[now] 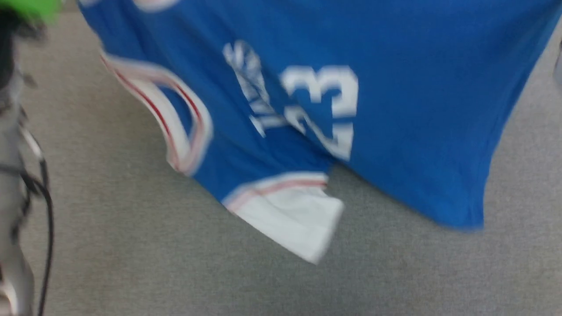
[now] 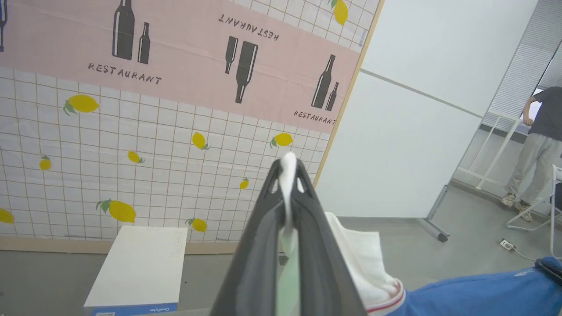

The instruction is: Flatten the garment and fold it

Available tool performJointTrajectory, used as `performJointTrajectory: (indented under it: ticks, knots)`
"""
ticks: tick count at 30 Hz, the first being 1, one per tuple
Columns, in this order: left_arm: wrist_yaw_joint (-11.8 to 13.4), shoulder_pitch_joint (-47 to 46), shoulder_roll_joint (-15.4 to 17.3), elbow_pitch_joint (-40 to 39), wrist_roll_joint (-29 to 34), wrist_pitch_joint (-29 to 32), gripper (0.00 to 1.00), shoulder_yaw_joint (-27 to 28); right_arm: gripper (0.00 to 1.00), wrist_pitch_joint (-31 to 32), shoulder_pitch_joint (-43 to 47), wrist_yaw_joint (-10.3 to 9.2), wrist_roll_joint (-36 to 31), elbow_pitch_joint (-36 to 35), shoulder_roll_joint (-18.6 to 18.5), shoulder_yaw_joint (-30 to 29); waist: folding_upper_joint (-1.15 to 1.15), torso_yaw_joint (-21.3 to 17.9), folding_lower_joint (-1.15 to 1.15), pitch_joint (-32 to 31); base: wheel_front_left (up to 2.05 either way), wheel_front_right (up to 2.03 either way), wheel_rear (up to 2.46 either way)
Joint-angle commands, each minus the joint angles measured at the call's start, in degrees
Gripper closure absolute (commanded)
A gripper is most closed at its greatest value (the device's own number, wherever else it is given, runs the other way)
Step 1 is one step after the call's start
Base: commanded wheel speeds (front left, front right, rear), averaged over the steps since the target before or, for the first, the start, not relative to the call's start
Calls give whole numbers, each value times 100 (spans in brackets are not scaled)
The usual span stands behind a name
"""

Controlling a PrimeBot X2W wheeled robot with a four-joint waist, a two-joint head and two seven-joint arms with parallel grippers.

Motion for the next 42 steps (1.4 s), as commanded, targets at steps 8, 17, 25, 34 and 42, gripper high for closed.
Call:
performJointTrajectory:
  ticks: [8,17,25,34,42]
  knots:
    - [31,-2560,-135,954,455,-644,100,203,100,-491,-2249,-10,-557,964,389,80,0,-328,0,1436,0,0,0]
    - [-340,-4519,-396,1846,635,-1905,100,420,100,-1608,-3757,-10,-1480,1753,778,56,0,-334,0,1745,0,0,0]
    - [-749,-3897,-342,2374,693,-2187,100,229,100,-2119,-3366,-10,-1596,2201,918,55,0,-158,0,1604,0,0,0]
    - [-998,-981,-101,2843,517,-2133,100,45,100,-2421,-1442,-10,-972,2765,1119,146,0,29,0,832,0,0,0]
    - [-878,2545,18,2144,-202,-1335,100,50,100,-2432,459,-10,-541,2695,1286,361,0,167,0,-68,0,0,0]
